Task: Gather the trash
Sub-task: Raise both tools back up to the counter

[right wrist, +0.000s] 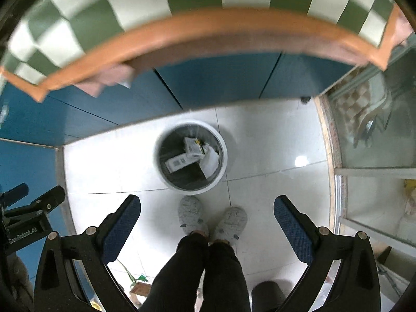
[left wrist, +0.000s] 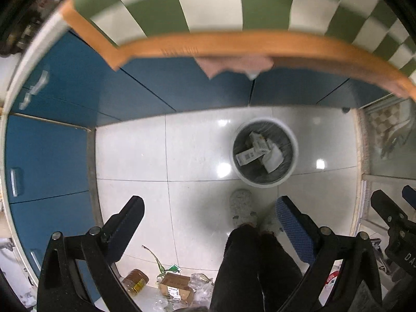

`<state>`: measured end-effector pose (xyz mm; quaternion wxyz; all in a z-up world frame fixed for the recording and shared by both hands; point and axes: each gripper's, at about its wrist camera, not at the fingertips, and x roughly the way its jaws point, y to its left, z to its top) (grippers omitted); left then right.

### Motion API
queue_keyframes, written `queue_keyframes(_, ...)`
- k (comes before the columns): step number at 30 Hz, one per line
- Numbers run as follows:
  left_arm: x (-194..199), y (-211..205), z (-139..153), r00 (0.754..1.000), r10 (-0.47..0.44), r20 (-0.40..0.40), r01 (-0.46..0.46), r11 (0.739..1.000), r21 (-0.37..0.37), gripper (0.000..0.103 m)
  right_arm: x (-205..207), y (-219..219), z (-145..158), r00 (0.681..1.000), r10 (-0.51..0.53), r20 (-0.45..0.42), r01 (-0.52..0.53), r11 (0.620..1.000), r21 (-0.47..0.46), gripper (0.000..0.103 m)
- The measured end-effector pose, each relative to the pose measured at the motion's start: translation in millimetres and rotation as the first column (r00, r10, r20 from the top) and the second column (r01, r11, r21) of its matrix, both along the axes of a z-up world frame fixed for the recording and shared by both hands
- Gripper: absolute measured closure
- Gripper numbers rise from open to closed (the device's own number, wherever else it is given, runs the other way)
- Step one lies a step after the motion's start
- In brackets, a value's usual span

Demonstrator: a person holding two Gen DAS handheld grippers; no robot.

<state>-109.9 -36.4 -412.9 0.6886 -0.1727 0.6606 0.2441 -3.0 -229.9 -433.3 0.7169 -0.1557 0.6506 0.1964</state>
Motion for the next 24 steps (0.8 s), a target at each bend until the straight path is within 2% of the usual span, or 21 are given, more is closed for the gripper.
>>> queue_keyframes(5, -8.6, -9.2, 74.5, 0.997, 0.017, 0.077, -0.017, 1.0, -0.008, 0.0, -12.1, -11.3, 107.3, 0.999, 0.002, 0.039, -0.004, 0.999, 0.052, 0.0)
queue_keyframes(8, -13.2, -12.3, 109.0, 0.993, 0.015, 0.117, -0.013, 1.0, -0.017, 0.0, -18.3, -16.4, 152.6, 0.998, 0.002, 0.056, -0.007, 0.997, 0.075, 0.0)
queue_keyframes(14, -8.8, -12.4, 153.7, 0.984, -0.003, 0.179, 0.006, 1.0, -0.019, 0.0, -28.6, -11.4, 201.3, 0.998, 0.011, 0.059, -0.018, 0.993, 0.116, 0.0)
queue_keyframes(17, -0.3, -5.0, 174.2, 0.97, -0.023, 0.243, 0.023, 1.0, 0.005, 0.0, -23.2, -3.3, 219.4, 0.997, 0.01, 0.082, -0.024, 0.986, 0.162, 0.0)
queue_keyframes(19, 13.4, 2.5, 190.7, 0.954, -0.034, 0.296, 0.024, 0.999, 0.036, 0.0, -10.1, 1.3, 230.0, 0.995, -0.006, 0.101, -0.015, 0.979, 0.204, 0.0)
queue_keyframes(22, 39.9, 16.9, 207.9, 0.938, -0.049, 0.342, 0.029, 0.998, 0.063, 0.0, 20.0, 12.0, 247.2, 0.992, -0.048, 0.112, 0.018, 0.966, 0.257, 0.0)
queue_keyframes(24, 64.2, 29.3, 220.5, 0.928, -0.061, 0.367, 0.023, 0.994, 0.109, 0.0, 44.0, 20.1, 258.7, 0.99, -0.064, 0.128, 0.025, 0.959, 0.284, 0.0)
